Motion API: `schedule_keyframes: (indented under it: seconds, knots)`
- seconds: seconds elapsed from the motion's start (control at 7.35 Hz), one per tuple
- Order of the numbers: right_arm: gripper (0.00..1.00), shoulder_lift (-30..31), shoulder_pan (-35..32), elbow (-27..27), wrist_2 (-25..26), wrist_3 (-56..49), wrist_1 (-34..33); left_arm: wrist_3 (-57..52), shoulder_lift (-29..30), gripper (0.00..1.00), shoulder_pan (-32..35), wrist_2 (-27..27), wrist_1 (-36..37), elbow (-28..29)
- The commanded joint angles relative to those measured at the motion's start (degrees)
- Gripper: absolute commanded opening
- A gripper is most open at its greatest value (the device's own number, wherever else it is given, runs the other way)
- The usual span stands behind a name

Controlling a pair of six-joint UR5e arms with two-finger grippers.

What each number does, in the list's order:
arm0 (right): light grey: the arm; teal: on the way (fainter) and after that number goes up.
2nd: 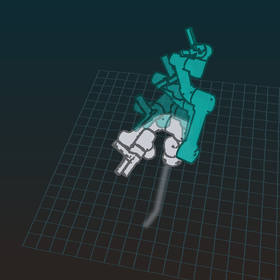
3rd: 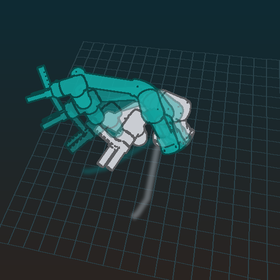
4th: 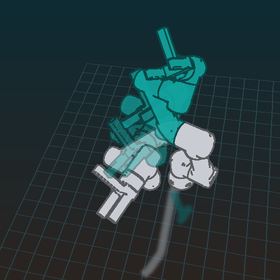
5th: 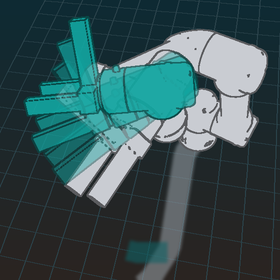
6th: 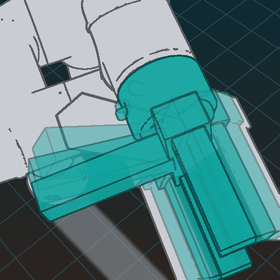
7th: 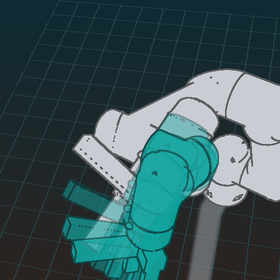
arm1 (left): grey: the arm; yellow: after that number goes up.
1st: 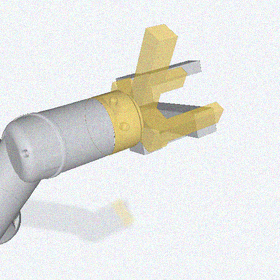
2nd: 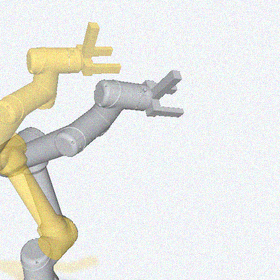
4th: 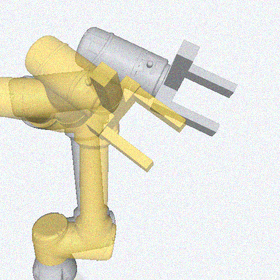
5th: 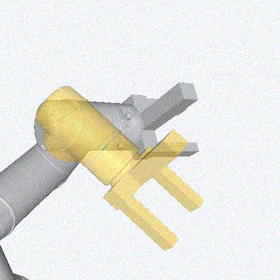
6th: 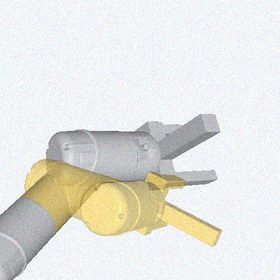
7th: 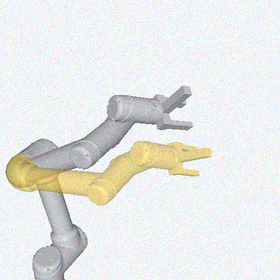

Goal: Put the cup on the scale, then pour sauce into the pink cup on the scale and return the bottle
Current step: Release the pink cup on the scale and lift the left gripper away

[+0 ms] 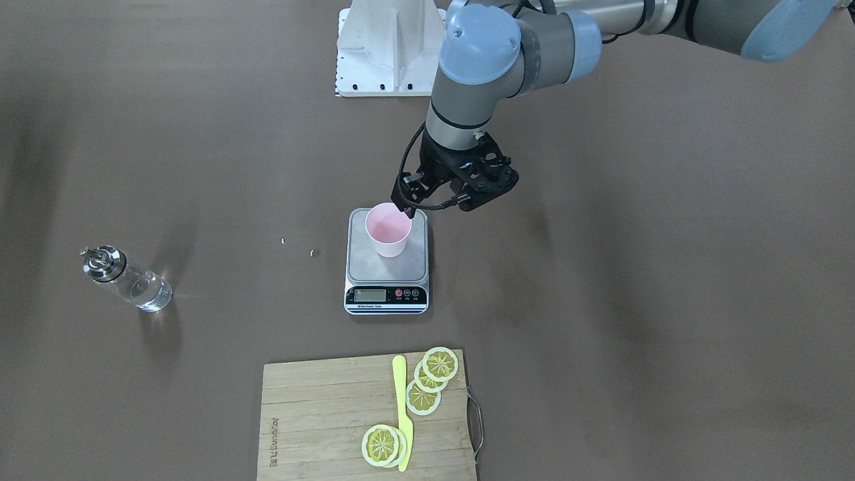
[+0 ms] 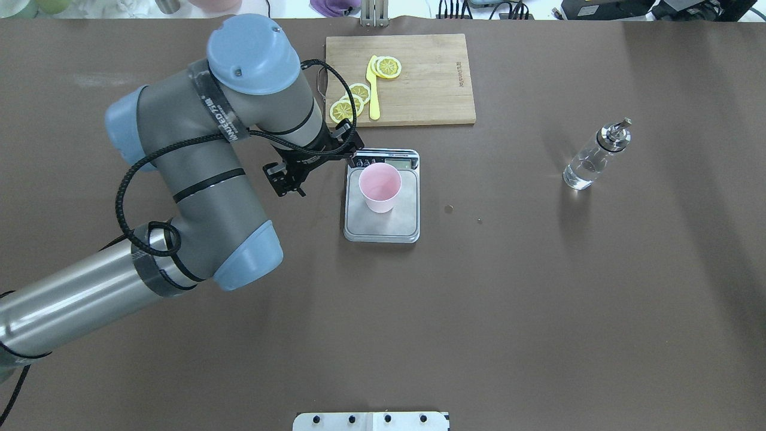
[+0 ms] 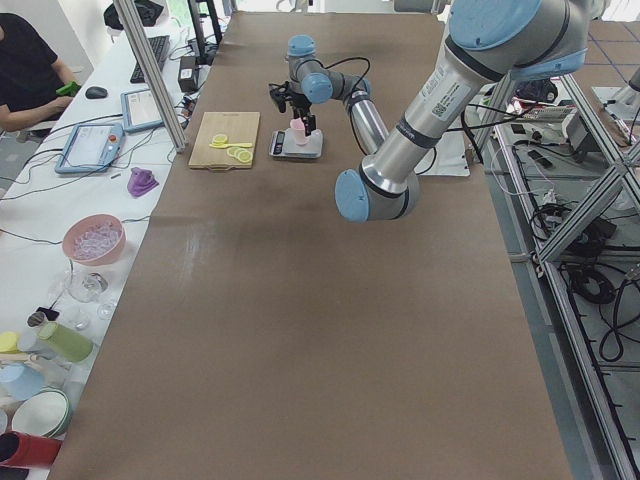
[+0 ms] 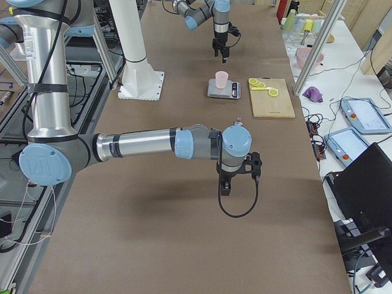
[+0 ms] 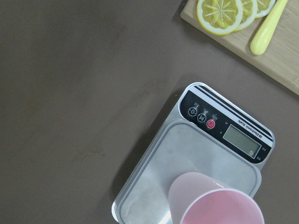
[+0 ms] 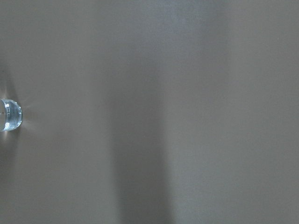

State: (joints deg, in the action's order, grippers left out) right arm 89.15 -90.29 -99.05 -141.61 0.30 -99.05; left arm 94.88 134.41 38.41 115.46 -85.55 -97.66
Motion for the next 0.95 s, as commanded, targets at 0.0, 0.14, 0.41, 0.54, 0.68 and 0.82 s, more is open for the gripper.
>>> schedule_keyframes:
  seconds: [0.0, 0.14, 0.41, 0.54, 0.68, 0.82]
  knots:
    - [1.0, 1.1, 0.2, -5.5, 0.0, 0.2, -0.1, -2.1, -4.0, 0.98, 1.4, 0.0, 1.1, -3.7]
    - [1.0, 3.1, 1.5, -9.9, 0.5, 0.5, -0.1, -2.1, -4.5, 0.98, 1.4, -0.1, 1.1, -3.8]
    - [1.0, 4.0, 5.4, -14.0, -0.9, 9.5, -0.9, -2.1, -6.3, 0.98, 2.0, -0.1, 1.1, -5.3]
    - [1.0, 4.0, 8.3, -15.5, -0.3, 14.5, -0.2, -4.6, -7.2, 0.98, 2.4, -0.1, 1.3, -5.8]
    - [1.0, 4.2, 11.8, -19.5, 1.8, 15.2, -0.1, -6.0, -8.6, 0.98, 3.2, -0.1, 1.3, -6.6]
    - [1.0, 4.5, 14.3, -22.8, 3.7, 15.3, 0.1, -7.2, -9.9, 0.98, 3.7, -0.1, 1.3, -7.9]
